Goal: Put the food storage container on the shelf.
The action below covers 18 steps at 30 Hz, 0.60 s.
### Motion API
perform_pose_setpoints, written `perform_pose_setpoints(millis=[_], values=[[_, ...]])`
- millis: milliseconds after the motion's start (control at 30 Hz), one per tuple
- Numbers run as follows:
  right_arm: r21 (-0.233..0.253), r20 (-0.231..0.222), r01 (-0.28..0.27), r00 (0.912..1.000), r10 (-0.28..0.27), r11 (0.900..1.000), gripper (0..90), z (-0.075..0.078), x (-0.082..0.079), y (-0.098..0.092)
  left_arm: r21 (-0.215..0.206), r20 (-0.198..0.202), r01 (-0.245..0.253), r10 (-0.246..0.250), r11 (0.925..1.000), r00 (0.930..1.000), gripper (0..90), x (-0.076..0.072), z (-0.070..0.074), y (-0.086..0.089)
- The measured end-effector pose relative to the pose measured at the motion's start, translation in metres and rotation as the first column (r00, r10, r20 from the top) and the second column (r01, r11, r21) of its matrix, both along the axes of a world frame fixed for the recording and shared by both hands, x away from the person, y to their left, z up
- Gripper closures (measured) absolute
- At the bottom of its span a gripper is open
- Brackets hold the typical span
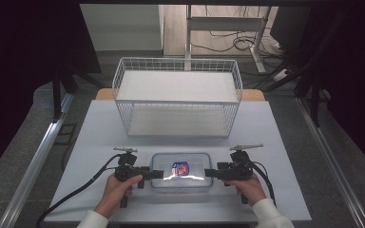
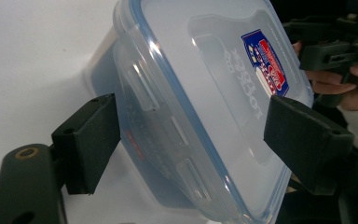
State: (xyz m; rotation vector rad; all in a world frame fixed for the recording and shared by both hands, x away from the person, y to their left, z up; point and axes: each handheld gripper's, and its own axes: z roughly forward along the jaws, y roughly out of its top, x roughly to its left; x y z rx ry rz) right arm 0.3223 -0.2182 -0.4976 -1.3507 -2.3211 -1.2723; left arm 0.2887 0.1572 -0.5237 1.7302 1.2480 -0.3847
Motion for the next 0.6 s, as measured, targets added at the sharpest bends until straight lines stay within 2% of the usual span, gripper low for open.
perform_pose_setpoints(millis=[167,200,267,333,367,400,600], values=[[0.04,-0.044,-0.014,0.9989,0.016,0.999,15.6,-0.006,0.002,0.005,-0.008,-0.012,-0.004,0.004,1.0,0.9999,25.6,0.0,0.0,0.002],[0.058,-0.069,-0.021,0.9973,0.025,0.998,17.5,-0.008,0.002,0.007,-0.007,-0.012,-0.006,0.006,1.0,0.9999,27.1,0.0,0.001,0.002],[0.084,-0.085,-0.038,0.9954,0.046,0.996,22.6,-0.009,0.001,0.009,-0.009,-0.01,-0.016,0.016,0.9998,0.9998,31.0,-0.001,0.002,0.004],[0.078,-0.084,-0.038,0.9954,0.045,0.996,23.4,-0.008,0.0,0.01,-0.007,-0.014,-0.018,0.018,0.9998,0.9997,32.3,-0.001,0.003,0.005],[0.075,-0.087,-0.033,0.9954,0.04,0.997,29.3,-0.005,0.0,0.008,-0.01,-0.022,-0.022,0.022,0.9997,0.9995,32.8,-0.001,0.003,0.006],[0.079,-0.091,-0.027,0.9952,0.034,0.996,31.6,-0.004,-0.001,0.007,-0.016,-0.022,-0.023,0.023,0.9996,0.9995,34.0,-0.001,0.004,0.007],[0.095,-0.116,-0.003,0.9932,0.014,0.996,40.5,0.001,-0.004,0.001,-0.015,-0.011,-0.023,0.023,0.9996,0.9997,40.0,-0.005,0.009,0.008]])
